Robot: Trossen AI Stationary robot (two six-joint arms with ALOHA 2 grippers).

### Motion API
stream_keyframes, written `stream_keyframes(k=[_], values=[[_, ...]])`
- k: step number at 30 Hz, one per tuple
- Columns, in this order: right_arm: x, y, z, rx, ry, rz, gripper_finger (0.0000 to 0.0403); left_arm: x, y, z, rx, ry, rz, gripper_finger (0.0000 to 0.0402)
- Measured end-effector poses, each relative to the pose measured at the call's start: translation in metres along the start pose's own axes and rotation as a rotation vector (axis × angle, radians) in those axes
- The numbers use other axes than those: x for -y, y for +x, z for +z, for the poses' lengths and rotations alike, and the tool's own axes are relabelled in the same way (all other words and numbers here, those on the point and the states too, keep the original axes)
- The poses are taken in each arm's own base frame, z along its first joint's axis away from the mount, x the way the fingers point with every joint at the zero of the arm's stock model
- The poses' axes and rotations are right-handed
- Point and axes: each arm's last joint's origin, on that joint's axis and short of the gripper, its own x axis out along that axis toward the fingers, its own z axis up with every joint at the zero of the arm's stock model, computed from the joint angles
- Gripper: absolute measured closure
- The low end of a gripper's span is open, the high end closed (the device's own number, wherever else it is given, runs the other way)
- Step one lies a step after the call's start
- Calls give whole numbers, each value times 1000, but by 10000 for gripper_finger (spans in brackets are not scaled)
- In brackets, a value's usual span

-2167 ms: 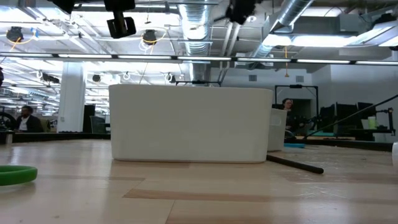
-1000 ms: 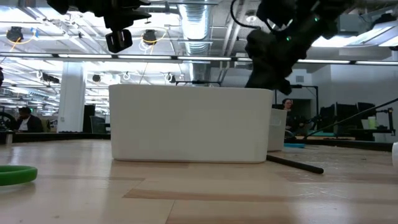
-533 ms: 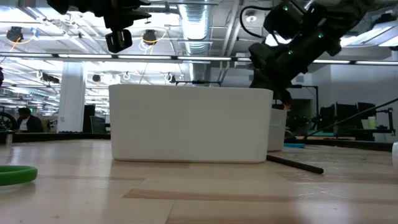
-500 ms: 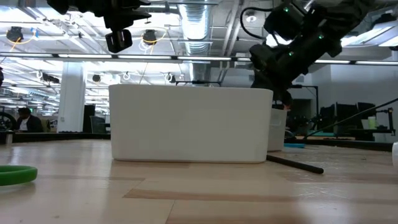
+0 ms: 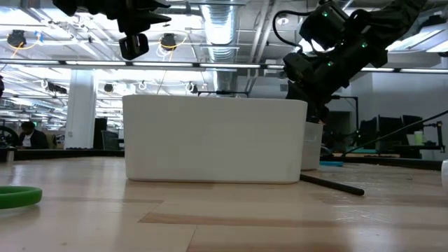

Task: Pick & Place Paint Supplies
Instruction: Put the foundation brush into the gray bin, then put the eyeshadow brush into the gray bin

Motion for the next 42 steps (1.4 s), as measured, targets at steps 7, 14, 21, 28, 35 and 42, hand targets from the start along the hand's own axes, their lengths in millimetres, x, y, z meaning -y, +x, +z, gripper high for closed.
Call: stream_keyframes(k=[7,14,21,28,35,42], values=[[0,0,0,0,0,0,386,0,0,0,2,0,2,325],[0,0,0,0,0,0,384,0,0,0,4,0,5,325],[0,0,0,1,0,1,359,0,0,0,4,0,5,325],[-1,0,2,21,3,13,358,0,0,0,4,0,5,325],[-2,0,3,30,29,23,357,0,0,0,4,-1,5,325],[-21,-24,15,25,129,205,356,0,0,0,4,0,5,325]])
